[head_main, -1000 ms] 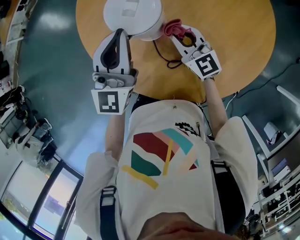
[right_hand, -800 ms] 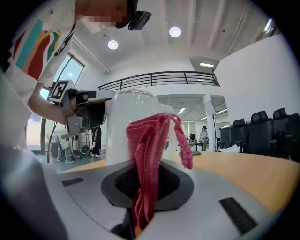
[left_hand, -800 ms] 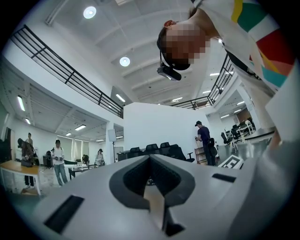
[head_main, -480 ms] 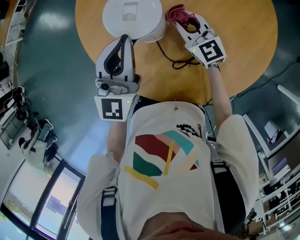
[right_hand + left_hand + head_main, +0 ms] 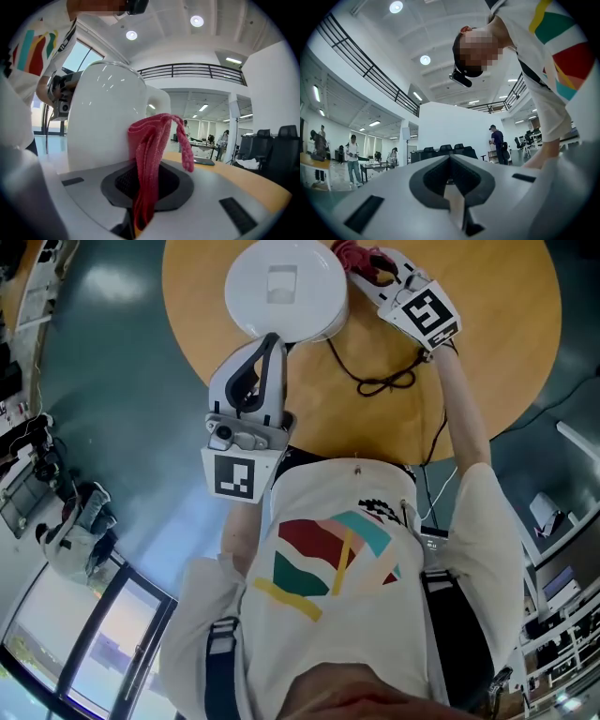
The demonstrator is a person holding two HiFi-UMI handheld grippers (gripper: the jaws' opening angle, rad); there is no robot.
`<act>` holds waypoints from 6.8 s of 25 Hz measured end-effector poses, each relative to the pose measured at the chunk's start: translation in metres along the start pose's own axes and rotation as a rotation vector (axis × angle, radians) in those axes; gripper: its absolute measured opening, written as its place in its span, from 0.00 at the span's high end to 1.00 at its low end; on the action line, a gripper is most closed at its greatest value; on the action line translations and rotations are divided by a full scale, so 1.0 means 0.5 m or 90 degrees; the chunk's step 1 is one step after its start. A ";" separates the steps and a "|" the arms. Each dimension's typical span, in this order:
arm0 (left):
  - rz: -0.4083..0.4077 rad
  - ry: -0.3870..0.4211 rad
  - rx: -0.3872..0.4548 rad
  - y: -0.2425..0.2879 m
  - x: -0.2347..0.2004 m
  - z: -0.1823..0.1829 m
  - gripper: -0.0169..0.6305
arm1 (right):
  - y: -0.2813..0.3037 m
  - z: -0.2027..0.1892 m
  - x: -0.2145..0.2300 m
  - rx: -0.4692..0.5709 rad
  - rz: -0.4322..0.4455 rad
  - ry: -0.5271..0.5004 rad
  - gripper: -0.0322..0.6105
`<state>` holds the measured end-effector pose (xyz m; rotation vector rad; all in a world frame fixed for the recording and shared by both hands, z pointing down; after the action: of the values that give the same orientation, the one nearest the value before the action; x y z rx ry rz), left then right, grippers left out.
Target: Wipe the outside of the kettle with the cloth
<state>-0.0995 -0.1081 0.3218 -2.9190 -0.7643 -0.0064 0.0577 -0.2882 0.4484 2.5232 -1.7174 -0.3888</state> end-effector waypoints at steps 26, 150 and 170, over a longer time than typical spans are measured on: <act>-0.114 0.002 -0.079 -0.086 -0.181 -0.090 0.53 | -0.096 0.046 -0.047 -0.026 -0.102 0.039 0.89; -0.503 0.034 -0.148 -0.047 -0.193 -0.084 0.68 | -0.220 0.179 -0.386 -0.091 -0.644 0.156 0.89; -0.495 0.027 -0.145 -0.039 -0.198 -0.078 0.68 | -0.184 0.166 -0.507 -0.027 -0.719 0.228 0.89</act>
<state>-0.1943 -0.1444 0.3592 -2.5836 -1.9285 -0.2383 0.0334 -0.0123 0.3938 3.0011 -0.0557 0.0159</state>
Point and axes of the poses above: the fingertips, and each gripper's own axes: y forward along the fingers, x to its right, z out of its top, the point moved 8 cm from there along -y, backward along the fingers, and after that the axes turned 1 degree about -y, right-handed, at the moved point
